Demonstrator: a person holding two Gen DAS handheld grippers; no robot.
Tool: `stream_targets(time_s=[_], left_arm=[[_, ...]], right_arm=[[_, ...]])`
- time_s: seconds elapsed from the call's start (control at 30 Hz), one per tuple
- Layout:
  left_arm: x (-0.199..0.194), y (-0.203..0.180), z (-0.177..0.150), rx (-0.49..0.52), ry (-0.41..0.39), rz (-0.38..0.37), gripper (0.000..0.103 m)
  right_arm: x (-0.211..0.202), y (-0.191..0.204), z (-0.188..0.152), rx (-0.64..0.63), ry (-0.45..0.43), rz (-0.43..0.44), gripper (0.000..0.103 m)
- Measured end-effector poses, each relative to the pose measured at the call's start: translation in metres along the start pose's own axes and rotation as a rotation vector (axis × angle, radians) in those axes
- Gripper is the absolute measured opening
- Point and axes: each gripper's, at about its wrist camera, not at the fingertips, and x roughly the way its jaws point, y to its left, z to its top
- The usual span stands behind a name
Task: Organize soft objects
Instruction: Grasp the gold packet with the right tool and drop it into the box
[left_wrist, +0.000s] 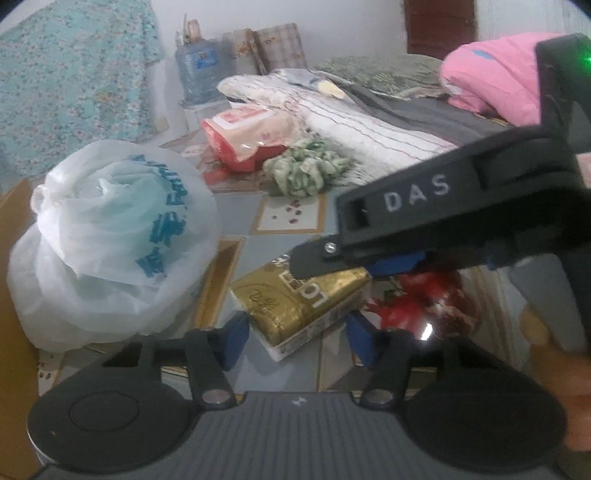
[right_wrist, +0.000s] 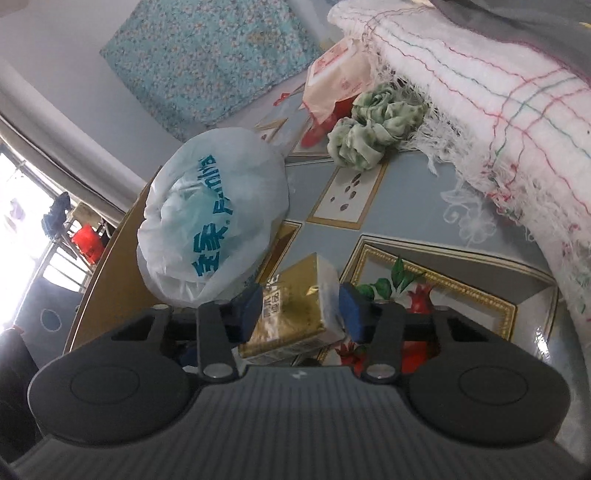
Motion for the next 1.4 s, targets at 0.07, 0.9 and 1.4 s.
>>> stream_targets(time_s=[0.07,0.9,1.4], left_arm=[[-0.002,0.004,0.000,-0.016,-0.003,-0.014,0.054],[-0.170,0.101,-0.013,-0.310,-0.330,0.310,0.054],[-0.186,0.202,-0.048,-0.619,-0.222,0.452,0.054]], right_arm=[[-0.002,0.003,-0.001,-0.003,-0.007,-0.007,0.039],[-0.017,0.197,0.007,-0.363,-0.021,0.299,0.043],[0.104,0.333,-0.006,-0.564,0.357,0.410,0.048]])
